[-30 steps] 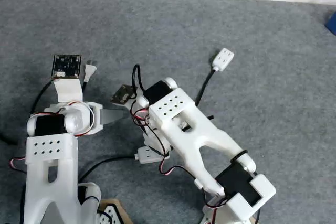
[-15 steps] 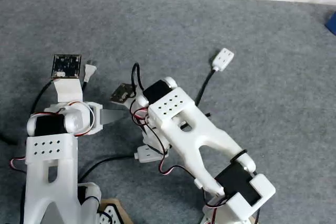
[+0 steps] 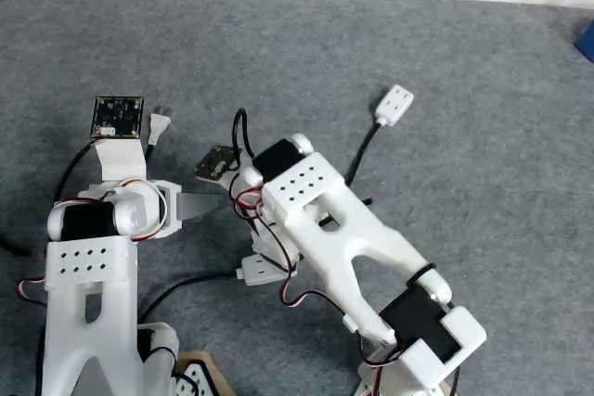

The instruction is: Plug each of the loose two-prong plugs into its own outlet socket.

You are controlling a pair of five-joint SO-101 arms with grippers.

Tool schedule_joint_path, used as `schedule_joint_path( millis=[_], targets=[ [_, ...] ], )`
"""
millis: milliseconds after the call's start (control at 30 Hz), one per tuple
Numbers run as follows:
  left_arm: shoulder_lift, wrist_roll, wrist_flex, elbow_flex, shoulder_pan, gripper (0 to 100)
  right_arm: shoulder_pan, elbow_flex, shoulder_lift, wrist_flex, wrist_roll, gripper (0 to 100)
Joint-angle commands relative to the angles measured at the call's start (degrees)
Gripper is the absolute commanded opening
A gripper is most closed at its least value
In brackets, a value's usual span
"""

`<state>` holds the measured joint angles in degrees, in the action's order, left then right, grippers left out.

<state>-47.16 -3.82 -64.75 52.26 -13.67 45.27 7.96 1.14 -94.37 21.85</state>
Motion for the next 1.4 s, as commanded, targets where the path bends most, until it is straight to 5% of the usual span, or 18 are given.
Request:
schedule_joint_path(
  millis=[0,1367],
  targets=[
    [-0.31,0.44,1.32,-1.19,-0.04,44,-0.75,-6.11,-2.42,-2.51,-0.44,0.8],
    [-0.4,0.35,1.05,-1.19,-0.31,44,-0.84,-6.37,5.76,1.54,-0.44,0.8]
  ],
)
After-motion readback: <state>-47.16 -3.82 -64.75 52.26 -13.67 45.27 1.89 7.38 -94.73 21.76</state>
